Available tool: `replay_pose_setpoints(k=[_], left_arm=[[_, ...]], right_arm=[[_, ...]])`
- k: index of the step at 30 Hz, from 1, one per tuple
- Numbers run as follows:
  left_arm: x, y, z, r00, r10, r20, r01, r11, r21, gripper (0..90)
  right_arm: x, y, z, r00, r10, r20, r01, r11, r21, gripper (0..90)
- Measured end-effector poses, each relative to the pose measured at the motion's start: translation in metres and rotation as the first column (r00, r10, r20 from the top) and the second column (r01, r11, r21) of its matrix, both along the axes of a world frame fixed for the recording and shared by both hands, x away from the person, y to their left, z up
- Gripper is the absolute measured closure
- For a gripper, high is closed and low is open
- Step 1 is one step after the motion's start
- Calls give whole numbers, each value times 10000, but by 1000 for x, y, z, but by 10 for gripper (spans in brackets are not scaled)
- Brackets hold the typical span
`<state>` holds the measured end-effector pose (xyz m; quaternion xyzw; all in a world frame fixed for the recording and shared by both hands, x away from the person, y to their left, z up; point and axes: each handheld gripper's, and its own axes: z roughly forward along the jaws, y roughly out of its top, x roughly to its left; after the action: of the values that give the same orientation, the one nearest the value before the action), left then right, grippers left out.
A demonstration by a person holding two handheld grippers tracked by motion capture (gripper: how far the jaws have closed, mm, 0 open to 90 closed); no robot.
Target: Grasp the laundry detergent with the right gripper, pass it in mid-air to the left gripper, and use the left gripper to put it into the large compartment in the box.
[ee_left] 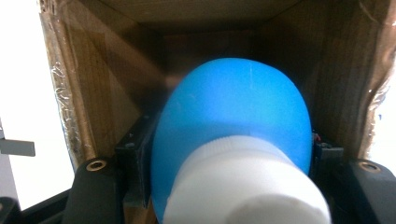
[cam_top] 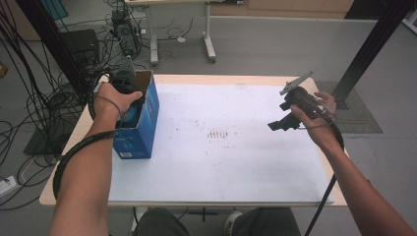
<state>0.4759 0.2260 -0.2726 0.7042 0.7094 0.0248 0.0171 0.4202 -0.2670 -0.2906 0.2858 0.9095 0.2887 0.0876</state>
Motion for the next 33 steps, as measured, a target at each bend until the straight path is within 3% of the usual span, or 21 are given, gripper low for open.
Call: replay_pose_setpoints(k=[33], left_arm=[[0,1,-1,10000,-8,53,9,9999,-119,353]], right_arm=[[0,2,1,10000,74,27,-73,9999,-124,42]])
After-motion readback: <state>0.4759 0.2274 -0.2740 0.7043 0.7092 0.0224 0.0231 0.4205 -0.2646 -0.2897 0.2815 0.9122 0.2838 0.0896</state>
